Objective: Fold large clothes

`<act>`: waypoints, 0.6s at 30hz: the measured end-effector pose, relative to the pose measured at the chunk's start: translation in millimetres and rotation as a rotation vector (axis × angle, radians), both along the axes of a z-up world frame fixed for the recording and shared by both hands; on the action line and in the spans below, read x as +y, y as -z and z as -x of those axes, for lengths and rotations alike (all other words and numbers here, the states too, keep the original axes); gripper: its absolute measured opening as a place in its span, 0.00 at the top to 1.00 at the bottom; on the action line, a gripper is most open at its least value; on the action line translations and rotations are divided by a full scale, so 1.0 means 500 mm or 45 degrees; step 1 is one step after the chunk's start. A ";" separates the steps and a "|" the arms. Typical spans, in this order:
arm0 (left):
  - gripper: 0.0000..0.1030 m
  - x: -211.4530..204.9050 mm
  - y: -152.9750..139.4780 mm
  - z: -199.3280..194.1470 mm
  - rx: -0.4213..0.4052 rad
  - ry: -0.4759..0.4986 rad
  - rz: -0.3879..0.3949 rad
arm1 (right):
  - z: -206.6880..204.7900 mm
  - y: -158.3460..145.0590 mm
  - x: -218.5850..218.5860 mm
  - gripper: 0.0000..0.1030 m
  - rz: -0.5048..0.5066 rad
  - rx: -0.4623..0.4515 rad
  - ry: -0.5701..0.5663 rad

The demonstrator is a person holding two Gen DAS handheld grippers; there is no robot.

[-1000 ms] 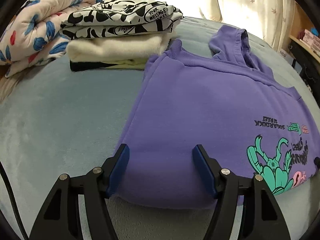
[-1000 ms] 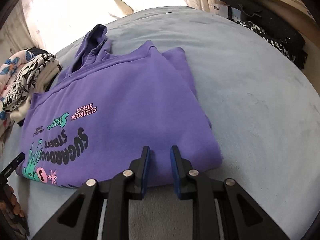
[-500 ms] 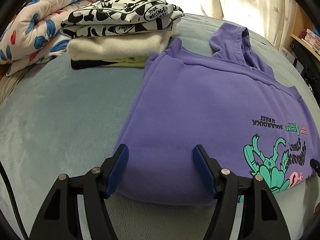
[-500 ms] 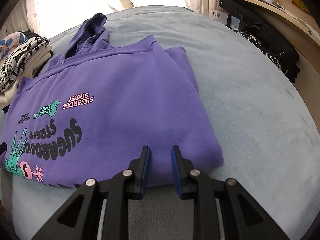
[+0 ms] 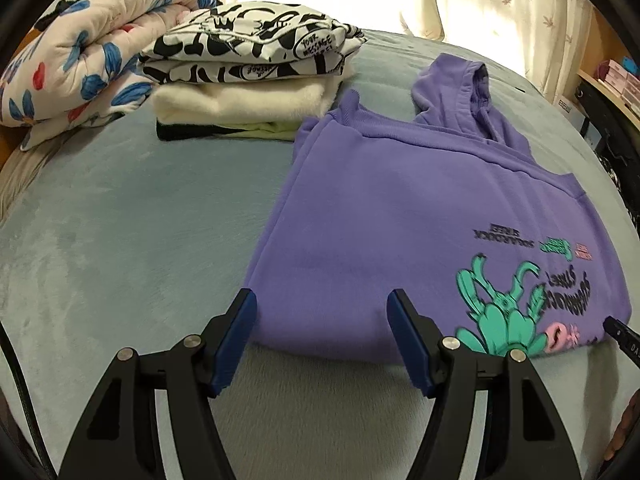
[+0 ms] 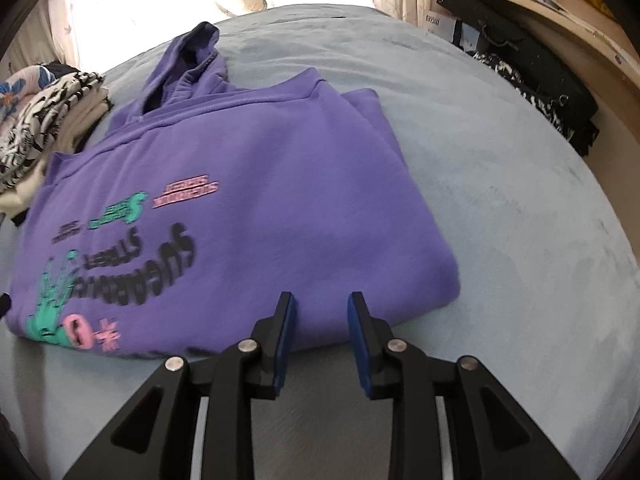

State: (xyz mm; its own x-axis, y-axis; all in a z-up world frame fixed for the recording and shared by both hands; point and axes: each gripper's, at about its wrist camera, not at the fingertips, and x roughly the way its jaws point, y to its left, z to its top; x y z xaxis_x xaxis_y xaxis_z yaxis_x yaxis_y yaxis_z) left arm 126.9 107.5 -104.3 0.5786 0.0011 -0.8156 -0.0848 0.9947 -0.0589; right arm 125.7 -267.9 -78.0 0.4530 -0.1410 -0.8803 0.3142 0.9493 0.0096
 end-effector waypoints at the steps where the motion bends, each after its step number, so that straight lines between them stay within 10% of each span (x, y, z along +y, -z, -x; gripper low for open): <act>1: 0.36 -0.001 -0.007 0.008 -0.002 0.004 0.000 | 0.004 -0.006 0.007 0.73 -0.033 0.002 -0.016; 18: 0.36 -0.029 -0.177 0.098 -0.090 0.121 -0.003 | 0.039 -0.166 0.171 0.73 -0.077 -0.118 -0.298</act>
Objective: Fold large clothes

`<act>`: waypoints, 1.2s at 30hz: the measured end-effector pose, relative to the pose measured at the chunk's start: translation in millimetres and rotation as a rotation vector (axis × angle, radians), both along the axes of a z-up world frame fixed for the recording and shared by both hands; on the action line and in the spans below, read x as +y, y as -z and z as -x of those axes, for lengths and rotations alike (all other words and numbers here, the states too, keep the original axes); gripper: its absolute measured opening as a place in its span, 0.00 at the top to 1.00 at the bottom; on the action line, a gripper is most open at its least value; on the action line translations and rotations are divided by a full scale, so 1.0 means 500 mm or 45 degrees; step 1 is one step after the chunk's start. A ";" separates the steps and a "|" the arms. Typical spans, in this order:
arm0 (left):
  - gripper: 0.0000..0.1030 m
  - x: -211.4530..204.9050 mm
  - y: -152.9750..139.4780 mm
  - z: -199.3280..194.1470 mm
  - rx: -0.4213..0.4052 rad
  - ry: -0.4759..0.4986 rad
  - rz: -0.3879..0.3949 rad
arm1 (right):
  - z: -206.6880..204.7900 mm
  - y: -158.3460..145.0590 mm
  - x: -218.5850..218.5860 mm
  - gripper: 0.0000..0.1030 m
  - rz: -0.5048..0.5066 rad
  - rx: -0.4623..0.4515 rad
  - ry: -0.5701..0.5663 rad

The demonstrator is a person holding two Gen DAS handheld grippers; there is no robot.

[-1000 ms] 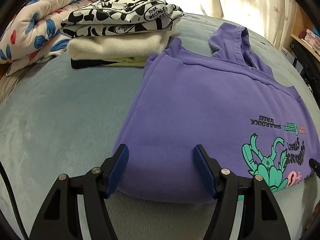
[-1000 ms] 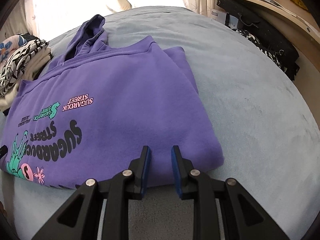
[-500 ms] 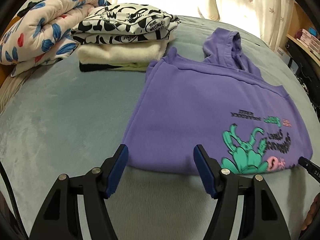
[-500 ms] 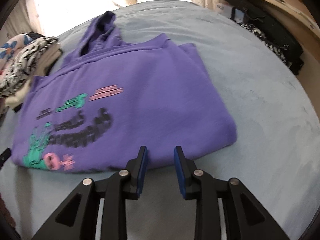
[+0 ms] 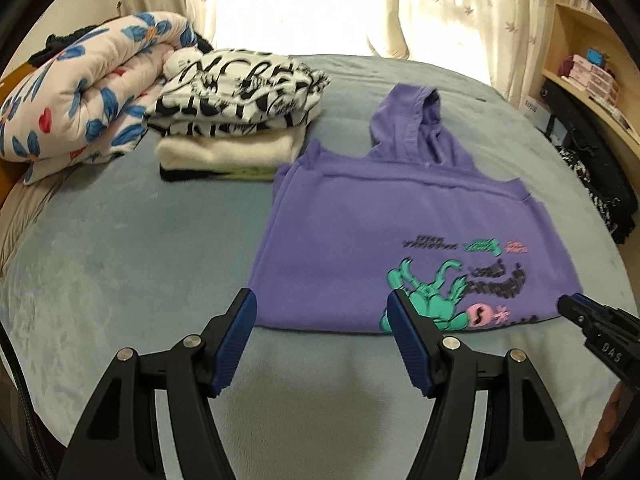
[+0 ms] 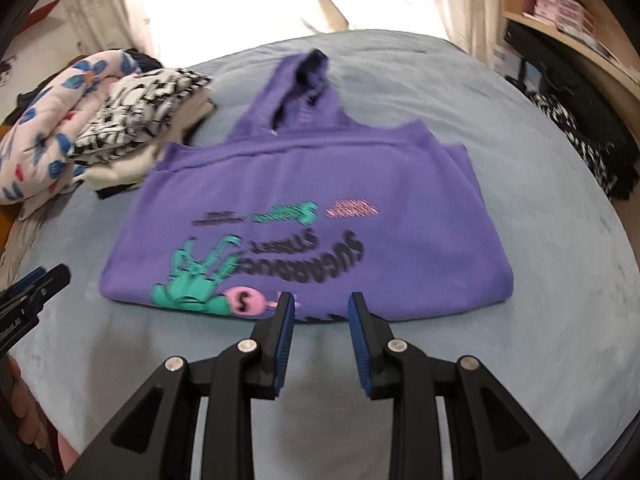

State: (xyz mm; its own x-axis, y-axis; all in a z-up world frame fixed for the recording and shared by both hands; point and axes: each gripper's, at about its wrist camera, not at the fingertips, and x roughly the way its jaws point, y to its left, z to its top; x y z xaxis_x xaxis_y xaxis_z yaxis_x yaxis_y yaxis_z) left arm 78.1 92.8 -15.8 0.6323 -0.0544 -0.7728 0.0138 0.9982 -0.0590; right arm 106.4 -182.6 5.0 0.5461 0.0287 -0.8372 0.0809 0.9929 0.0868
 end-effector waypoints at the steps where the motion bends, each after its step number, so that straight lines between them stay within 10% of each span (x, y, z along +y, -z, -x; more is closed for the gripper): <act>1: 0.36 -0.001 -0.011 -0.002 -0.015 0.009 0.000 | -0.004 -0.011 0.006 0.73 0.007 -0.008 -0.012; 12: 0.34 -0.023 -0.131 -0.145 -0.051 0.180 -0.069 | -0.123 -0.147 0.018 0.70 0.028 -0.082 -0.137; 21: 0.34 -0.073 -0.179 -0.469 0.051 0.264 -0.178 | -0.430 -0.234 -0.089 0.68 0.078 -0.046 -0.069; 36: 0.34 -0.171 0.125 -0.937 0.334 0.129 -0.066 | -0.862 0.077 -0.221 0.68 -0.009 0.205 0.106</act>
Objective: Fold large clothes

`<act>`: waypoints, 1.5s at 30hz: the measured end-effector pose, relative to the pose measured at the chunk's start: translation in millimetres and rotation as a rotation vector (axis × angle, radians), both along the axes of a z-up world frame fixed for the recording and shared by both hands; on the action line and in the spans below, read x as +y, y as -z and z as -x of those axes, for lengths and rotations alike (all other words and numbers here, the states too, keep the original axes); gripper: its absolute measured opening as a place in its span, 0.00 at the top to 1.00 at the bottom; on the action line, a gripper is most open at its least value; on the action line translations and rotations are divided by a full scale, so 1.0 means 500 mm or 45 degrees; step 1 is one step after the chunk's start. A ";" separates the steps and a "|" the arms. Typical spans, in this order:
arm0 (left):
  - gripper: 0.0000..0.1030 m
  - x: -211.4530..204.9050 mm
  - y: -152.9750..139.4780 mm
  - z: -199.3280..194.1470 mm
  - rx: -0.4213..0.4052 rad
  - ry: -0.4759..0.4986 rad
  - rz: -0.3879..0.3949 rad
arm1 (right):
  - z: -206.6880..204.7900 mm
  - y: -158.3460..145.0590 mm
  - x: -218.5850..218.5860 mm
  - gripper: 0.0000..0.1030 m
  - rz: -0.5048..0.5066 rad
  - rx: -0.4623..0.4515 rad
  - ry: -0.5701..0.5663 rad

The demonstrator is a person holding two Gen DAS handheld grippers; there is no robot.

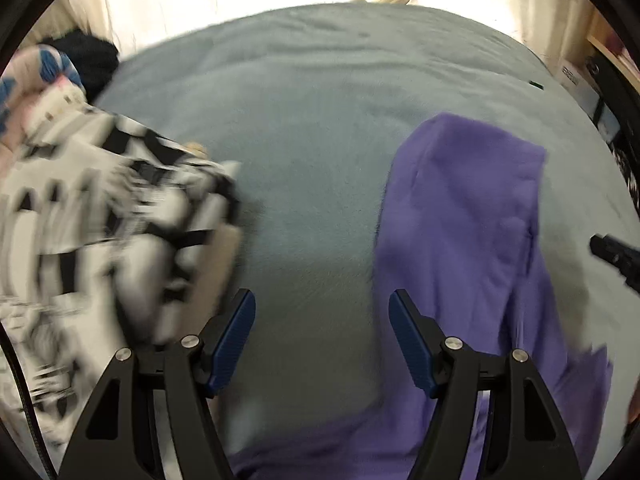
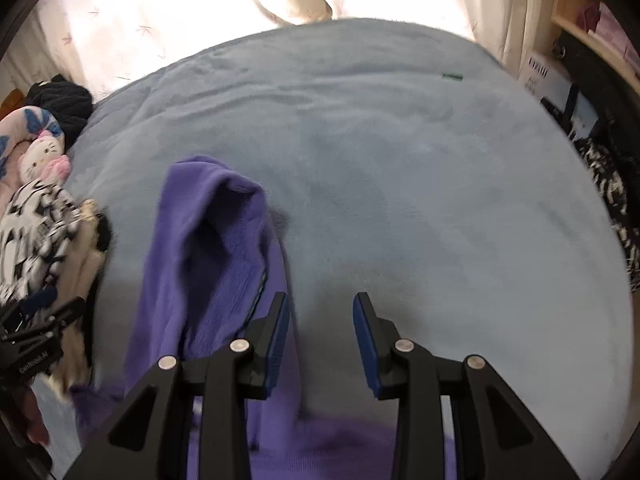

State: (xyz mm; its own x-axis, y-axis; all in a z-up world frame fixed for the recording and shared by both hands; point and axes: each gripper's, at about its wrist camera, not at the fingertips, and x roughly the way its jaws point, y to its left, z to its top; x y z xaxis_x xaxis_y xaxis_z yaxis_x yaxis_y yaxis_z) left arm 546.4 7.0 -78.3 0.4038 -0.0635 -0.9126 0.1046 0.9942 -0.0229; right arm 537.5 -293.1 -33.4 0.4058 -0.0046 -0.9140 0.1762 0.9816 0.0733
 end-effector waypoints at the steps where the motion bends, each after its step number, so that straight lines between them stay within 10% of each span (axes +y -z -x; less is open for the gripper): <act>1: 0.34 -0.006 0.022 -0.019 0.014 -0.007 0.031 | -0.010 0.014 0.000 0.68 -0.011 0.008 0.004; 22: 0.34 -0.098 0.117 -0.061 -0.039 0.104 0.142 | -0.122 0.121 0.108 0.68 -0.130 0.047 -0.199; 23: 0.38 -0.104 0.120 -0.062 -0.042 0.114 0.123 | -0.127 0.125 0.113 0.68 -0.109 0.050 -0.206; 26: 0.92 -0.125 0.146 -0.070 -0.012 0.146 0.096 | -0.128 0.145 0.121 0.91 -0.003 0.080 -0.217; 45: 0.97 -0.083 0.105 -0.031 -0.079 0.117 0.034 | -0.029 0.090 -0.050 0.95 -0.132 -0.087 -0.075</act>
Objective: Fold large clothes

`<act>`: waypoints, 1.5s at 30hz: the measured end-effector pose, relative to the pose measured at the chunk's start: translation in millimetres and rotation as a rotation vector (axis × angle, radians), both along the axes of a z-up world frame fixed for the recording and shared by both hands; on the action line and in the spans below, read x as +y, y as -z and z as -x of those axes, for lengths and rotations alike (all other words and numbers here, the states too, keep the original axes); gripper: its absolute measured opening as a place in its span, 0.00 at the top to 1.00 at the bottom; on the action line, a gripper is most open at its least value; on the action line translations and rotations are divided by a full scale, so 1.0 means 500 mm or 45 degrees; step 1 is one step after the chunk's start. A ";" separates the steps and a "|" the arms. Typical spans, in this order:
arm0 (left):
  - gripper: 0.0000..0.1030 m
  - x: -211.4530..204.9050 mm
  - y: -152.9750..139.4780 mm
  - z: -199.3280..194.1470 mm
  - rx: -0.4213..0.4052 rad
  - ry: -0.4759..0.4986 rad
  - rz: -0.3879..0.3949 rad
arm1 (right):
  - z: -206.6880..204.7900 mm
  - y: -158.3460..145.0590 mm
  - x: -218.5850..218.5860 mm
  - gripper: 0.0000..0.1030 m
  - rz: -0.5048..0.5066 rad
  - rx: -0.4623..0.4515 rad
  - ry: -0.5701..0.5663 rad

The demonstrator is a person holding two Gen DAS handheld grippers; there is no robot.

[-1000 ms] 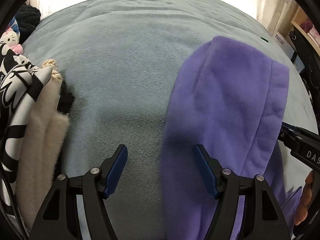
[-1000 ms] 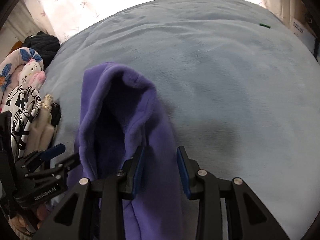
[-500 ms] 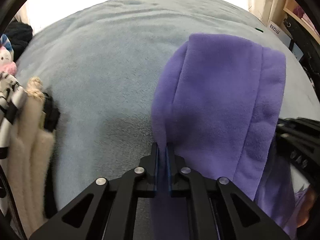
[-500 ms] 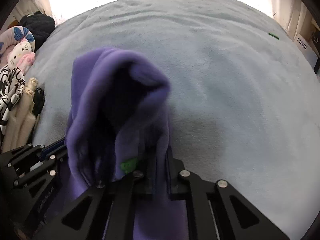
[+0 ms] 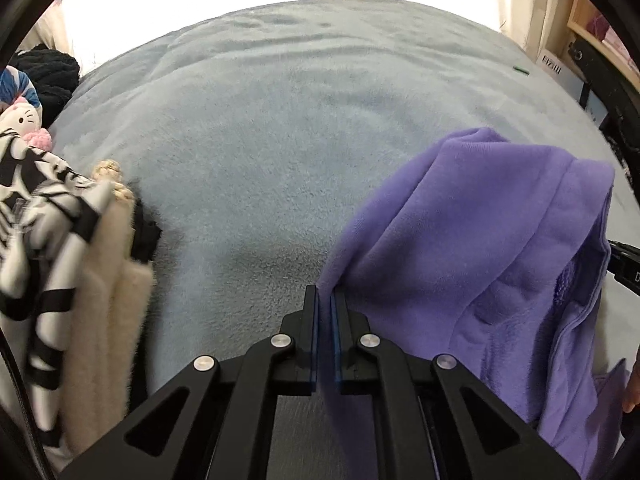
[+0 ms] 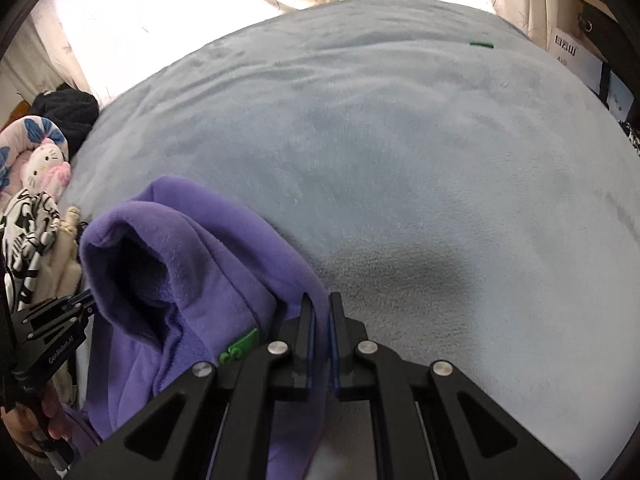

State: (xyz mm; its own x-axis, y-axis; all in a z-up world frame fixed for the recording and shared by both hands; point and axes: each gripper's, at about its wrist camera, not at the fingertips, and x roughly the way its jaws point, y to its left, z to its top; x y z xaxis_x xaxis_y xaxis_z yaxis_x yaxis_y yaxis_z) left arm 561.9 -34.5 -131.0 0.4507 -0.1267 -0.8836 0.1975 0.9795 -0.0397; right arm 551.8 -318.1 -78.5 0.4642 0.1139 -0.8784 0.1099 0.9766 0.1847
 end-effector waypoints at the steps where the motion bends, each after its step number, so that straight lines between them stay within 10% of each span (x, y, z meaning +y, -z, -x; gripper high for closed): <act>1: 0.97 0.009 -0.016 0.010 -0.010 0.000 0.016 | 0.009 -0.012 0.001 0.95 -0.007 -0.017 -0.004; 14: 0.97 0.119 -0.207 0.323 -0.161 0.123 0.235 | 0.392 -0.238 0.084 0.95 0.100 -0.444 -0.266; 22: 0.96 0.171 -0.073 0.599 0.098 0.204 0.283 | 0.646 -0.138 0.143 0.89 0.343 -0.273 -0.373; 31: 0.96 0.209 -0.047 0.727 0.262 0.131 0.527 | 0.761 -0.126 0.135 0.69 -0.081 -0.050 -0.255; 41: 0.44 0.186 -0.141 0.725 0.295 0.080 0.773 | 0.752 -0.147 0.168 0.39 -0.516 0.053 -0.020; 45: 0.37 0.182 -0.153 0.691 0.342 0.052 0.858 | 0.719 -0.146 0.169 0.36 -0.645 0.110 0.102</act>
